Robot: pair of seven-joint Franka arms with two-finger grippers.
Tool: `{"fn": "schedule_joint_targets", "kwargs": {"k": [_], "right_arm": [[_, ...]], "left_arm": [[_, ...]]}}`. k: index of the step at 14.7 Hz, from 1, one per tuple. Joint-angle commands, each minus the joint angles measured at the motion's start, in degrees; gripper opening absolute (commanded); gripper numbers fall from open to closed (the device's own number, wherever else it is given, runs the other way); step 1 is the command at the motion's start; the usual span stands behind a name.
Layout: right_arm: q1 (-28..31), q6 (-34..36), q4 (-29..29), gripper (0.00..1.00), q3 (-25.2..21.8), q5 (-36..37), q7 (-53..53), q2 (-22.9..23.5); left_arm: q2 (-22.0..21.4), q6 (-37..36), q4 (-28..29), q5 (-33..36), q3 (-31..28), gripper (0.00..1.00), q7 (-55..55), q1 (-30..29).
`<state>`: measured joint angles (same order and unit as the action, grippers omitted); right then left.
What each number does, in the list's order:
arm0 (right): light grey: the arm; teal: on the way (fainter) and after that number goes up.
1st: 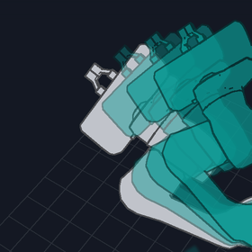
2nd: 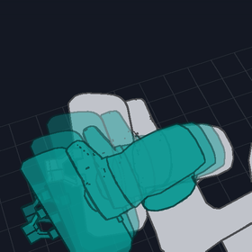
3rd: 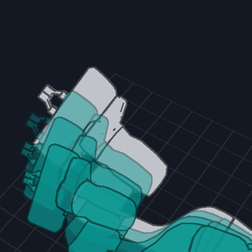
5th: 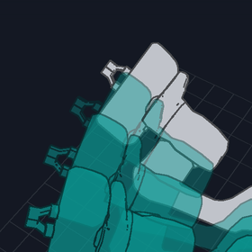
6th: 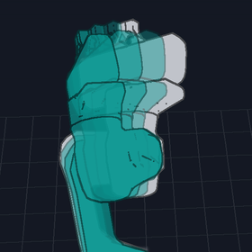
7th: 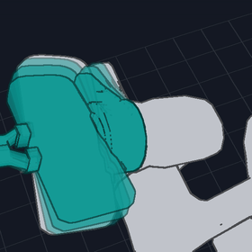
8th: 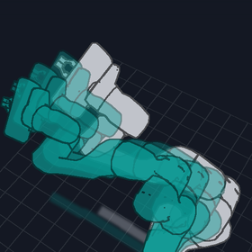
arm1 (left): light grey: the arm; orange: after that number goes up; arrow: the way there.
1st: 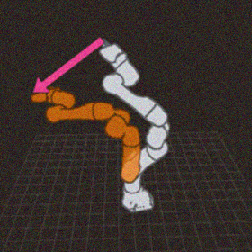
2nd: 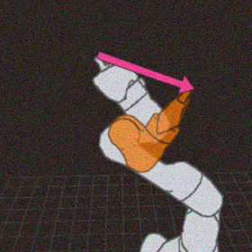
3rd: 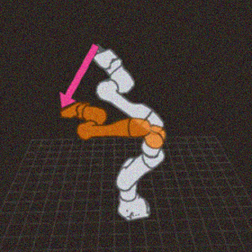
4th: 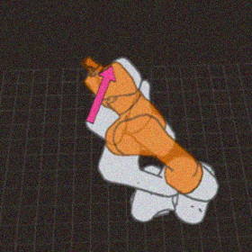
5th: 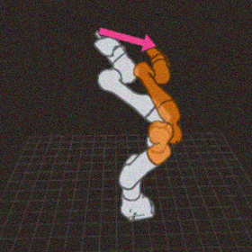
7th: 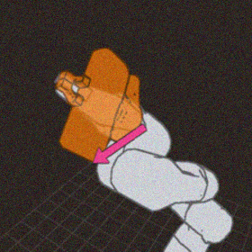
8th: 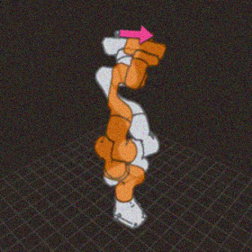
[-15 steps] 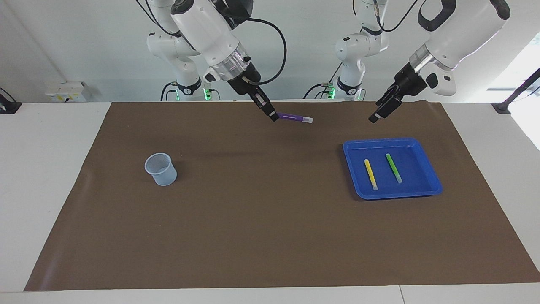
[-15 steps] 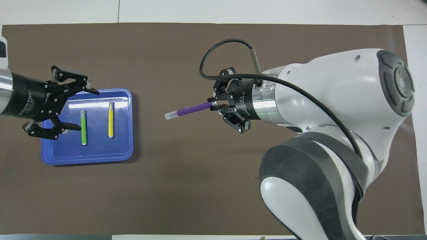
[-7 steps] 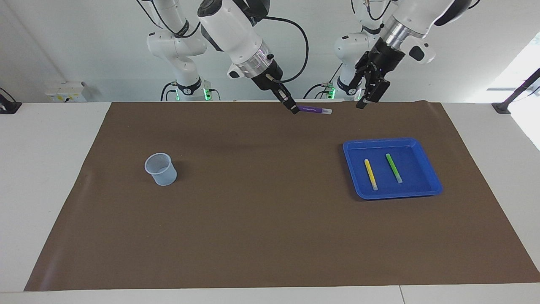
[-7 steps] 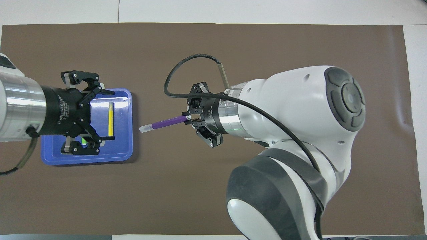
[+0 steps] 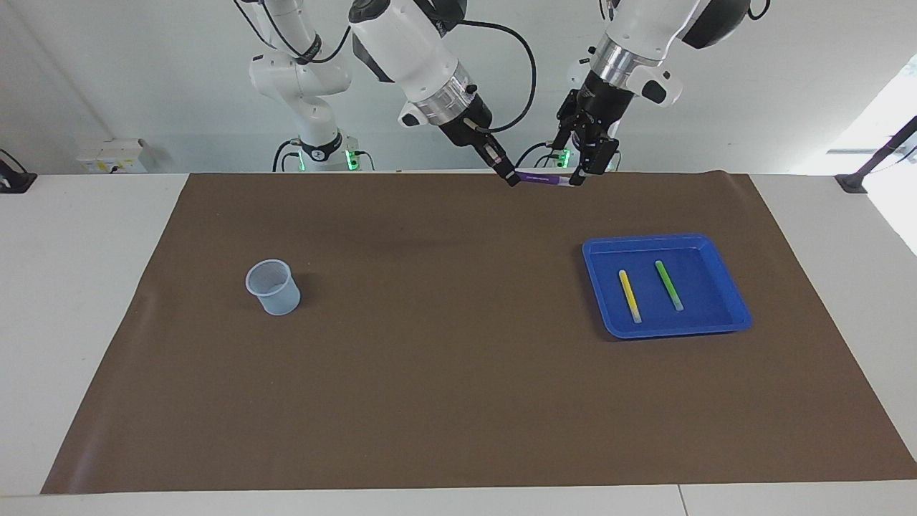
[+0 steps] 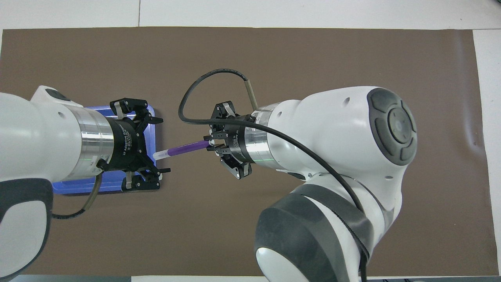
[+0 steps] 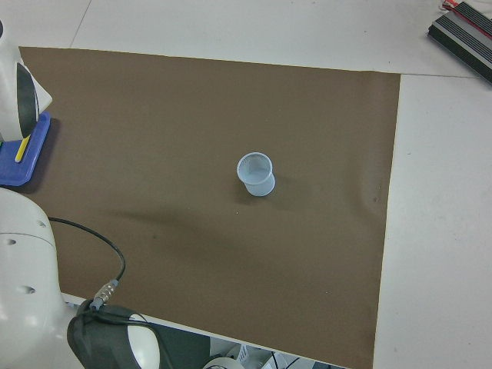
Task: Right arm passes pens to left for tray arrangement
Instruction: 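Close the left gripper on the purple pen beside the right gripper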
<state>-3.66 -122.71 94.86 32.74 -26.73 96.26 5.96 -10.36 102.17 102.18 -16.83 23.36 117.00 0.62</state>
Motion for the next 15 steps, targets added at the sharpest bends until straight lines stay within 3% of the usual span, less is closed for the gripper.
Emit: {"fn": "schedule_joint_targets", "kwargs": {"k": [1, 9, 15], "right_arm": [[0.41, -0.6, -1.0, 0.0, 0.84, -0.69, 0.86, 0.9], [0.41, -0.6, -1.0, 0.0, 0.84, -0.52, 0.86, 0.9], [0.41, -0.6, -1.0, 0.0, 0.84, -0.43, 0.77, 0.9]], "left_arm": [[-1.68, 4.25, 4.33, 0.83, -0.33, 1.0, 2.53, 0.79], [-1.68, 7.78, 7.33, 0.04, -0.16, 1.0, 2.79, 1.31], [-1.68, 7.96, 7.16, -0.4, 0.02, 0.71, 2.53, 1.58]]}}
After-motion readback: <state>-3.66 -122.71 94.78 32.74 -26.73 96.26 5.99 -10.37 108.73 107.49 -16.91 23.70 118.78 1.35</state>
